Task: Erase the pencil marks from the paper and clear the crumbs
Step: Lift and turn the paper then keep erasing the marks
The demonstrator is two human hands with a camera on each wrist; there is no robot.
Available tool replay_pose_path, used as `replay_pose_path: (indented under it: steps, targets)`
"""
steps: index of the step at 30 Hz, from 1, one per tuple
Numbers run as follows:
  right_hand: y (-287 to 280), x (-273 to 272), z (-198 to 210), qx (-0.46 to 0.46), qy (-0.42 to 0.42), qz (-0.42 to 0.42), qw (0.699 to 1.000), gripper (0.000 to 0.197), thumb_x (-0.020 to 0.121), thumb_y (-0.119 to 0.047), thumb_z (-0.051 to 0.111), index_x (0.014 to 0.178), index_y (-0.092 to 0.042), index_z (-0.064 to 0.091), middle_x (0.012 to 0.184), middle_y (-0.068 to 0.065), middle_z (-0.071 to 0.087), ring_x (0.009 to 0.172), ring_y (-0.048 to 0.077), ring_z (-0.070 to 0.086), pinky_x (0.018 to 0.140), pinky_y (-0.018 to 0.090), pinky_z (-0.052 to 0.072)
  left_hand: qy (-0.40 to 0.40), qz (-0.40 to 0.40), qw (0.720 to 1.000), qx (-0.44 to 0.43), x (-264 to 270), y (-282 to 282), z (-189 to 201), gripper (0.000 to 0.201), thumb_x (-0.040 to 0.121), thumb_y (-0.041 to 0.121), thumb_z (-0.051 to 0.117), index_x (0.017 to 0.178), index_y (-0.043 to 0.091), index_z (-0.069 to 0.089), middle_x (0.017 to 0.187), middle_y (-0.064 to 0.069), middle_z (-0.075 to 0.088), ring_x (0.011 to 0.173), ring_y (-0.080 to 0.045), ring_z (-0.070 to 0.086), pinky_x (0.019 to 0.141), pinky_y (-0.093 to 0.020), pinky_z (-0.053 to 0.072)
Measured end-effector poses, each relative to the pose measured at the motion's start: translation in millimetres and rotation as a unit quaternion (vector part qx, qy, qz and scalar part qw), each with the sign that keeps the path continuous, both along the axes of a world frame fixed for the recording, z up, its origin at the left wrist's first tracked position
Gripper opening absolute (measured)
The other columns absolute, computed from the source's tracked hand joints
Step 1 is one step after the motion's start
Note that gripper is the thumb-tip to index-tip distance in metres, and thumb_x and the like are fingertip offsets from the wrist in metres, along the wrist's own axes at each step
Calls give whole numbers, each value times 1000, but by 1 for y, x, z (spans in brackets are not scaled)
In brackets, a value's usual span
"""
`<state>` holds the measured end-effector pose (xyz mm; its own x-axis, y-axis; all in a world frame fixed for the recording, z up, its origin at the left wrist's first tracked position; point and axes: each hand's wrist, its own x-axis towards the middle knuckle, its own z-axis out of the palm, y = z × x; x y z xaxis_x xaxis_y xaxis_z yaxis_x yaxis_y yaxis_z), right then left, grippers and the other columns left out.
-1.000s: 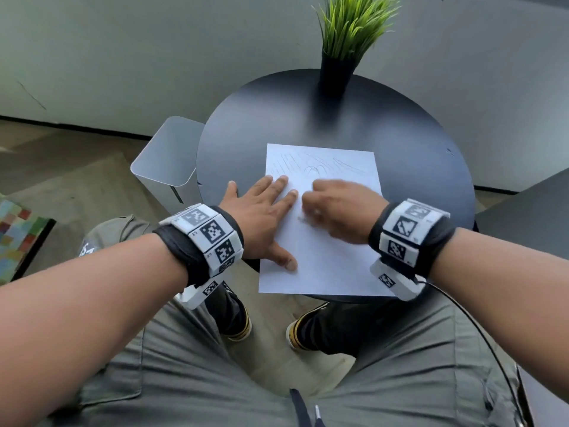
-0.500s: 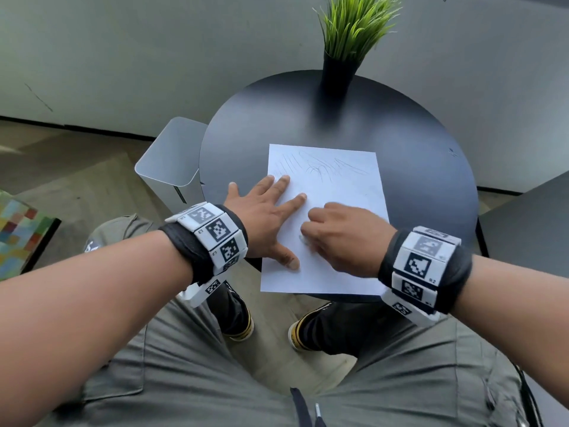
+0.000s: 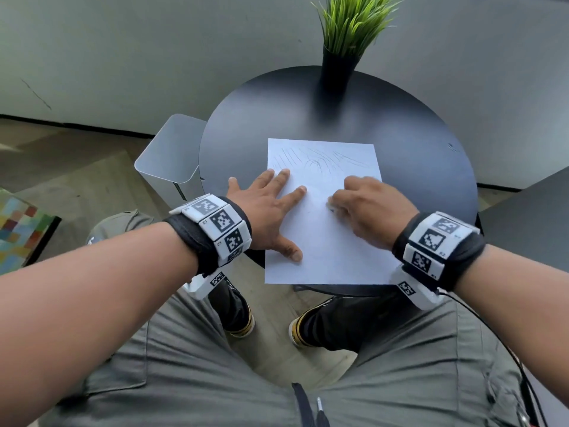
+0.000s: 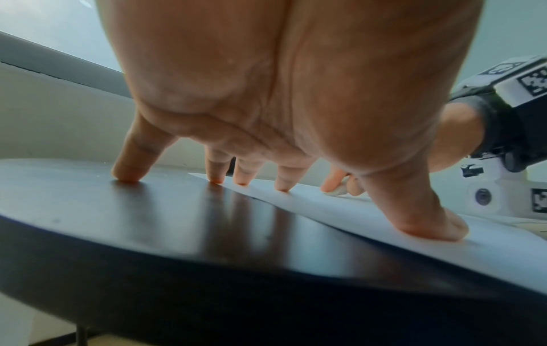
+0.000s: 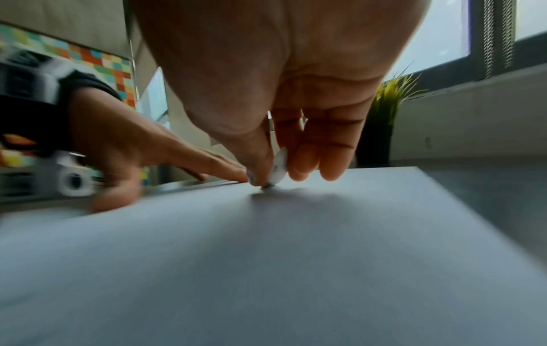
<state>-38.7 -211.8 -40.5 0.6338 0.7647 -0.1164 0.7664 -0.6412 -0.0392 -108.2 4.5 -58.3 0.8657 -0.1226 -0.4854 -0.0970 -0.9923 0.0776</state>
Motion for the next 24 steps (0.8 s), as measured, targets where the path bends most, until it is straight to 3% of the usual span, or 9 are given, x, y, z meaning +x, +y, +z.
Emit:
replay_pose_path:
  steps: [2,4,7,9,13,17,19,21,24]
  targets:
    - [2,-23,-2,11,10,81,997,7,84,-11,60,88,-15,63,86,4,51,75,30,52,60,33,39,4,2,1000,1,0,-1,1,132,56,99,50,157,41,-12,166,3,-22,154,-22,-16,111,-77,14]
    - [0,-47,-12,-9,30,173,984,10,82,-12,64,89,-19,64,83,1,49,70,25,48,58,34,41,3,1,1000,3,0,-2,0,132,56,99,50,157,40,-13,166,3,-23,154,-22,-17,111,-77,14]
    - [-5,-19,-6,8,20,60,998,13,88,-19,63,100,-21,66,85,0,48,75,26,50,60,35,46,5,3,1000,-1,0,-3,2,131,57,98,50,157,40,-13,166,2,-23,154,-22,-17,111,-77,13]
    - [-9,-5,-3,31,-4,-2,999,11,91,-23,58,97,-17,67,85,2,50,77,29,53,61,33,45,4,5,1000,-1,1,-3,2,131,57,98,50,157,40,-12,166,2,-23,154,-23,-17,110,-78,13]
    - [2,-49,-11,10,35,169,985,11,81,-13,64,91,-19,66,82,1,50,69,25,51,58,35,44,3,2,1000,6,1,-4,2,132,57,98,50,157,39,-13,166,1,-23,154,-24,-16,109,-78,15]
    - [7,-11,-3,28,6,43,999,14,85,-16,63,99,-20,67,84,3,51,73,29,53,62,37,49,-3,1,1000,1,0,-3,1,131,56,98,50,156,40,-11,166,2,-21,154,-23,-15,109,-78,16]
    - [14,-17,-3,11,9,58,998,11,84,-15,62,94,-16,66,85,5,53,74,30,54,62,36,47,-2,4,1000,3,1,-3,1,132,56,98,50,156,40,-12,166,3,-21,154,-23,-15,109,-78,16]
    - [21,-38,-9,-11,31,139,990,9,82,-15,64,90,-17,65,84,4,51,72,28,51,56,37,47,0,5,1000,7,1,-4,1,132,55,99,50,156,40,-13,166,3,-22,154,-23,-16,109,-78,16]
    - [22,-24,-6,-13,16,66,998,12,89,-19,58,99,-20,63,89,3,50,80,28,51,59,38,48,-2,5,1000,5,1,-4,1,132,56,99,50,156,40,-13,166,3,-22,154,-23,-16,109,-78,16]
